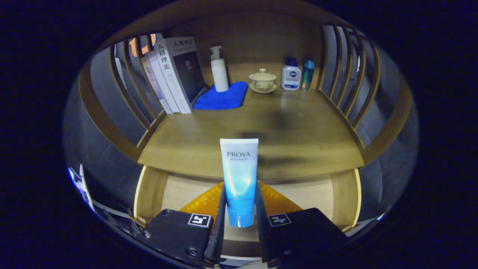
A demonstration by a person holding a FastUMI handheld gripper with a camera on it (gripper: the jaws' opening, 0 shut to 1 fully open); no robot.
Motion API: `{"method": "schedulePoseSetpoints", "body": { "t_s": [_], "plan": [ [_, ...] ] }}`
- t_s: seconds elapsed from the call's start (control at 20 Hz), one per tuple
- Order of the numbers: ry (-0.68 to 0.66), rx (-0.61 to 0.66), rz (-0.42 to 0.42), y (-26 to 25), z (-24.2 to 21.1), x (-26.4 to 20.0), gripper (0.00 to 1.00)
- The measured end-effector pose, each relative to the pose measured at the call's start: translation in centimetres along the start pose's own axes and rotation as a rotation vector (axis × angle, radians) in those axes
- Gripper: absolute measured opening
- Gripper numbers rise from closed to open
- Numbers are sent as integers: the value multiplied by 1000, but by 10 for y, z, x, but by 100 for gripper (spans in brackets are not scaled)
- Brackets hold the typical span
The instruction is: Pull open the drawer, take out the items inside it, and place them on the countertop above the cabinet.
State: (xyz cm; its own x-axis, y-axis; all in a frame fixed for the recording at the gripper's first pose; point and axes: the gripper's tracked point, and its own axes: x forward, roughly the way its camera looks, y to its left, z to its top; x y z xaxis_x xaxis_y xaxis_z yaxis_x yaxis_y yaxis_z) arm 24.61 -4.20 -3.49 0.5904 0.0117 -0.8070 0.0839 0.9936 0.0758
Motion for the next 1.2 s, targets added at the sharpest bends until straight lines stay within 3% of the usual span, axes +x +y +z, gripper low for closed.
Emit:
{"method": "schedulePoseSetpoints", "body": {
  "t_s": [0.7,1.0,1.2],
  "plan": [
    [-34,8,-125,-20,58,67,42],
    [-61,20,-108,-18,62,80,45],
    [-116,-3,-44,-8,65,63,55]
  ]
}}
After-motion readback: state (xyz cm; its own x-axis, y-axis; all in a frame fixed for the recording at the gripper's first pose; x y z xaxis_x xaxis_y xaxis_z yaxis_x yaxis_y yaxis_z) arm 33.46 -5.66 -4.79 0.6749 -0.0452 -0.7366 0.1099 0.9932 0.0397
